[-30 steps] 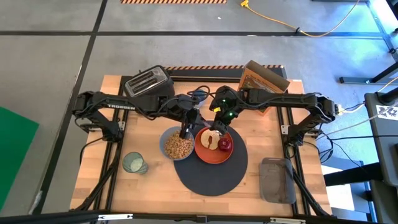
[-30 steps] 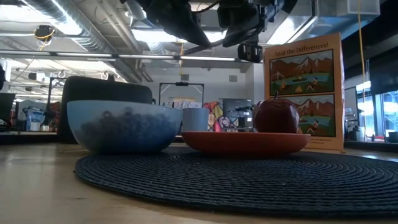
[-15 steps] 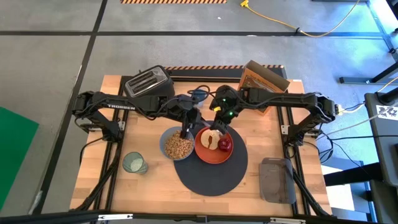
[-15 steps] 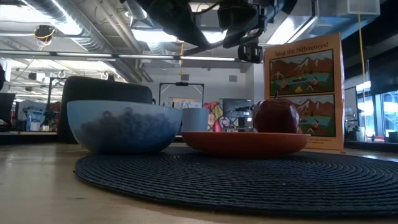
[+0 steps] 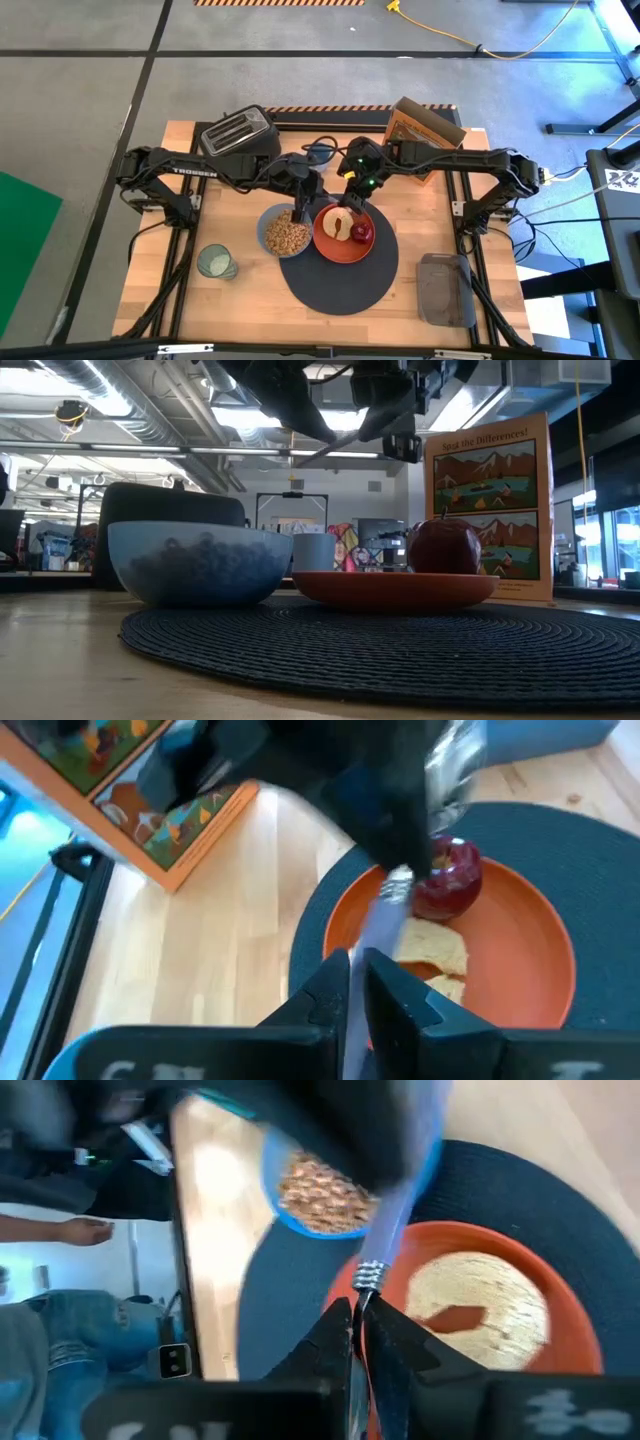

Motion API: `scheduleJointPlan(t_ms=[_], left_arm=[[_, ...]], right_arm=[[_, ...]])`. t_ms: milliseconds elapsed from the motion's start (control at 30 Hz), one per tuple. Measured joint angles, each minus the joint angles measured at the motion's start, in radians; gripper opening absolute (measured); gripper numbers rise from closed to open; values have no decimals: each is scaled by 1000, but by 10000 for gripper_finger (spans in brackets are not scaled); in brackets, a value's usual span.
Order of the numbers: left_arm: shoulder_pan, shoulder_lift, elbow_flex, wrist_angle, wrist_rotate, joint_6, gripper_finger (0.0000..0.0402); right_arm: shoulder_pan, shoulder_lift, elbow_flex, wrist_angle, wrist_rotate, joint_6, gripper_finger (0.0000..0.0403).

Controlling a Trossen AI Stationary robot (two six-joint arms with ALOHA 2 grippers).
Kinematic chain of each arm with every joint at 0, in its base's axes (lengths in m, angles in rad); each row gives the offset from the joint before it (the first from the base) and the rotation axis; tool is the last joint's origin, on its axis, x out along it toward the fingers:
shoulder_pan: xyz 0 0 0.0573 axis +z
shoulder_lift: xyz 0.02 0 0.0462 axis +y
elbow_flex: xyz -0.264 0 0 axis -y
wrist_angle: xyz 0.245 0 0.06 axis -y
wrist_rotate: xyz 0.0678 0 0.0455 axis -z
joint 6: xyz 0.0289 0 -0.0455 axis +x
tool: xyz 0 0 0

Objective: Arrange a breakfast setting
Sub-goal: Put the blue spoon on the tablemat to the right of the orange plate

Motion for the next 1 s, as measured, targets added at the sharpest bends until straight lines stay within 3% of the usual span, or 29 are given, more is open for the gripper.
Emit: scheduleJointPlan(t_ms=[400, 600, 833, 1000], left_arm=[[0, 0, 0, 10, 29, -25, 10], [1, 0, 0, 11, 127, -31, 62], [16, 0, 0, 55, 140, -113, 149], [25, 18, -1, 60, 161, -174, 167]], right_arm=[[1, -1, 0, -10, 21, -63, 2], [1, -1, 0, -73, 15, -106, 2], [0, -1, 0, -109, 32, -198, 1], [0, -1, 0, -111, 32, -241, 1]])
